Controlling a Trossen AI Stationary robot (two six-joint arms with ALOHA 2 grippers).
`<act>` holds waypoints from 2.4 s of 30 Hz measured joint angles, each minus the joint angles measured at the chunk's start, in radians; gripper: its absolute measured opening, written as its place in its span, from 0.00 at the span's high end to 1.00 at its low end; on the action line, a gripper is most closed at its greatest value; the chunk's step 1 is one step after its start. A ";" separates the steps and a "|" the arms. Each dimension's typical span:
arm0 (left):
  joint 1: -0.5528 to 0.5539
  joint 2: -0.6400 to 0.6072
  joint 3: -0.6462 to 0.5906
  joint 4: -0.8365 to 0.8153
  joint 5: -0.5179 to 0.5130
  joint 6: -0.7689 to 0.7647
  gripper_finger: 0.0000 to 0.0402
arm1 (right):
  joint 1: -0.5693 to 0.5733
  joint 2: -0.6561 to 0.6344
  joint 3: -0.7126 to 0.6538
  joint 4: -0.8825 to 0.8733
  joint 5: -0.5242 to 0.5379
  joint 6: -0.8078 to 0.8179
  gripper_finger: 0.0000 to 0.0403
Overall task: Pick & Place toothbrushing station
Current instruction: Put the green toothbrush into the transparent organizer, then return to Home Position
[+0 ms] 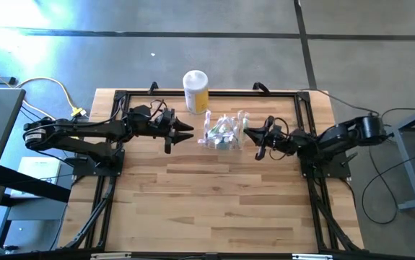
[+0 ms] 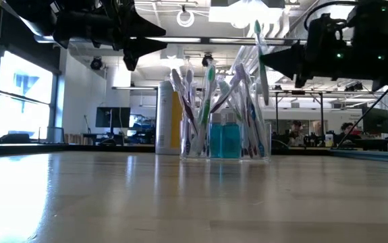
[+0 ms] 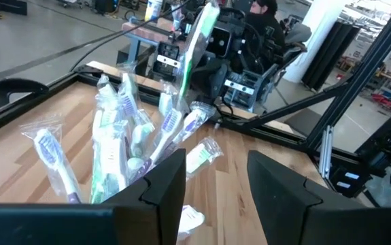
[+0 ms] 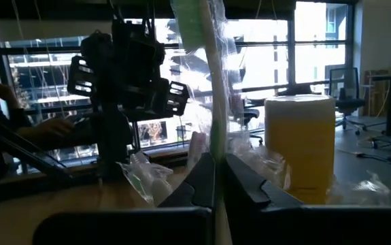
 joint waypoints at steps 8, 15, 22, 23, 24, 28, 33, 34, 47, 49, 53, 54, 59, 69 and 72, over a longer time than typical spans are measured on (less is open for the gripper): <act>0.000 0.000 0.000 -0.004 0.000 0.000 0.62 | -0.027 0.052 0.038 -0.005 0.063 0.038 0.99; 0.000 0.000 0.000 -0.010 0.000 0.009 0.62 | -0.038 0.152 0.039 0.003 0.062 0.081 0.99; 0.000 0.000 0.000 -0.010 0.000 0.018 0.62 | -0.037 0.210 0.039 0.004 0.073 0.136 0.99; 0.000 0.000 0.000 -0.010 0.000 0.023 0.62 | -0.034 0.219 0.039 0.003 0.089 0.154 0.99; 0.000 0.000 0.000 -0.010 0.000 0.026 0.62 | -0.030 0.229 0.039 0.003 0.112 0.168 0.99; 0.000 0.000 0.000 -0.018 0.000 0.027 0.62 | -0.006 0.246 0.039 -0.008 0.180 0.191 0.99; 0.000 0.000 0.000 -0.026 0.000 0.027 0.62 | 0.032 0.245 0.039 -0.046 0.194 0.230 0.99; 0.000 0.000 0.000 -0.026 0.000 0.028 0.62 | 0.041 0.245 0.039 -0.049 0.202 0.230 0.99; 0.000 0.000 0.000 -0.024 -0.002 0.051 0.62 | 0.053 0.244 0.039 -0.205 0.247 0.292 0.97; 0.000 0.000 0.000 -0.024 -0.002 0.053 0.62 | 0.055 0.244 0.039 -0.205 0.244 0.292 0.95; 0.000 0.000 0.000 -0.024 -0.002 0.053 0.62 | 0.056 0.244 0.038 -0.218 0.212 0.290 0.86; 0.000 0.000 0.000 -0.024 -0.002 0.053 0.62 | 0.056 0.244 0.038 -0.216 0.206 0.289 0.84; 0.000 0.000 0.000 -0.024 -0.002 0.053 0.62 | 0.056 0.235 0.038 -0.216 0.163 0.281 0.72; 0.000 0.000 0.000 -0.051 -0.002 -0.013 0.62 | 0.075 0.049 0.038 -0.385 0.167 0.281 0.74; 0.000 -0.002 0.000 -0.055 -0.002 -0.023 0.62 | 0.118 -0.046 0.038 -0.468 0.162 0.280 0.78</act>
